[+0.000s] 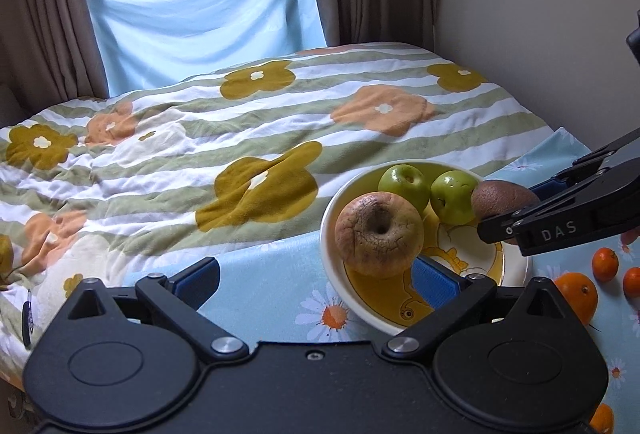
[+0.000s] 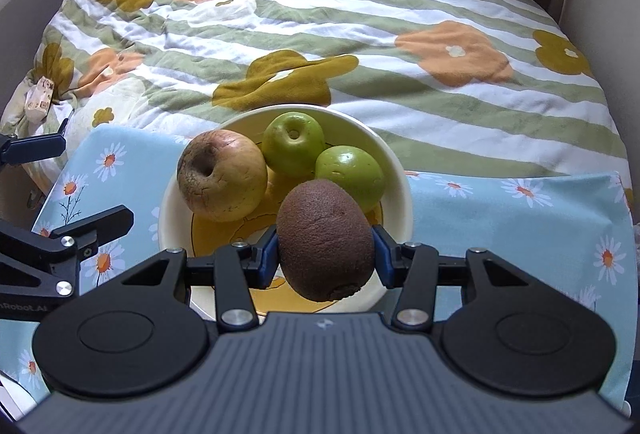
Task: Organize fruits
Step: 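Open both grippers to release the apple and kiwi and withdraw, then grasp the large orange with the left gripper while the right gripper grasps a small orange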
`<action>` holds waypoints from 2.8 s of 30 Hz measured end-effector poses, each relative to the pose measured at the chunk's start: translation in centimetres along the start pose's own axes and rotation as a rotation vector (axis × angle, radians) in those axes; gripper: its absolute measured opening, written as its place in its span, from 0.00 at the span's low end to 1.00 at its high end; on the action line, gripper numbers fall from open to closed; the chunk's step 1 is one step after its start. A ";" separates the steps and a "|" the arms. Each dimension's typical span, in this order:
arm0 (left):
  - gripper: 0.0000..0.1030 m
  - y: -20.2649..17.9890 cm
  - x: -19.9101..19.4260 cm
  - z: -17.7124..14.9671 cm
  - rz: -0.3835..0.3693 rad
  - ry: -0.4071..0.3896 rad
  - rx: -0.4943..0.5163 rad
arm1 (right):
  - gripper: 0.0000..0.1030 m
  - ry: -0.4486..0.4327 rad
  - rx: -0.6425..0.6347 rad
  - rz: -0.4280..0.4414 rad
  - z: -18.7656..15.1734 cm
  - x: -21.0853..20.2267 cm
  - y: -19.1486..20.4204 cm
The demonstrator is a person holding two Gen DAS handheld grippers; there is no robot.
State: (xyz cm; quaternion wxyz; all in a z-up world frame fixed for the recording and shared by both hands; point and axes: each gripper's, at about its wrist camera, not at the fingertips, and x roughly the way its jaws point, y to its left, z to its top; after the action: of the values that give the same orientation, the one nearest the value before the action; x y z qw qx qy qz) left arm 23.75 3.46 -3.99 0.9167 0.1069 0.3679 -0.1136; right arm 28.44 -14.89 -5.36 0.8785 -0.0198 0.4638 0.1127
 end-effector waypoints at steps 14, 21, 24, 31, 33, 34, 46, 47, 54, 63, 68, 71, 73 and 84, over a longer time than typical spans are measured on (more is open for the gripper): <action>1.00 1.6 -1.3 -2.6 -0.003 0.007 -0.024 | 0.59 0.001 -0.118 -0.044 -0.4 3.2 2.7; 1.00 2.0 -1.6 -2.4 -0.027 0.002 -0.041 | 0.91 -0.051 -0.134 -0.055 -0.8 1.6 3.5; 1.00 2.1 -1.7 -2.3 -0.031 -0.001 -0.039 | 0.99 -0.054 -0.122 -0.073 -0.8 1.2 3.4; 1.00 2.1 -2.3 -1.7 -0.033 -0.021 -0.040 | 0.99 -0.059 -0.057 -0.072 -0.7 -0.4 2.6; 1.00 2.1 -2.9 -1.4 -0.031 -0.030 -0.043 | 0.99 -0.070 -0.042 -0.068 -0.7 -1.5 2.6; 1.00 2.1 -3.2 -1.3 -0.026 -0.035 -0.046 | 0.99 -0.075 -0.036 -0.068 -0.7 -2.1 2.5; 1.00 0.4 -9.6 -1.8 0.072 -0.118 -0.112 | 0.99 -0.173 -0.018 -0.032 -3.2 -11.0 2.8; 1.00 0.1 -10.2 -2.0 0.085 -0.124 -0.120 | 0.99 -0.177 -0.017 -0.024 -3.7 -11.6 2.8; 1.00 -2.3 -14.2 -4.2 0.154 -0.136 -0.172 | 0.99 -0.200 -0.032 0.024 -6.9 -15.0 2.8; 1.00 -6.8 -16.9 -7.0 0.182 -0.127 -0.190 | 1.00 -0.217 -0.037 0.022 -12.0 -17.8 0.5; 1.00 -9.8 -16.8 -8.5 0.168 -0.110 -0.194 | 1.00 -0.201 -0.031 -0.006 -15.0 -18.3 -2.0; 1.00 -11.7 -16.5 -9.5 0.148 -0.094 -0.189 | 1.00 -0.190 -0.029 -0.033 -16.8 -18.3 -3.8; 1.00 -12.9 -16.0 -10.1 0.132 -0.085 -0.178 | 1.00 -0.183 -0.016 -0.041 -18.0 -18.2 -5.3; 1.00 -18.3 -11.0 -12.6 0.048 -0.040 -0.119 | 1.00 -0.160 0.010 -0.074 -21.5 -14.1 -11.4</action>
State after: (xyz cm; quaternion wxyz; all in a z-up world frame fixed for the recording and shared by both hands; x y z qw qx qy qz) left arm 2.54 -9.04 -7.25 0.9311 0.0585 0.3528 -0.0716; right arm 5.77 -31.52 -6.83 0.9163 -0.0236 0.3918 0.0790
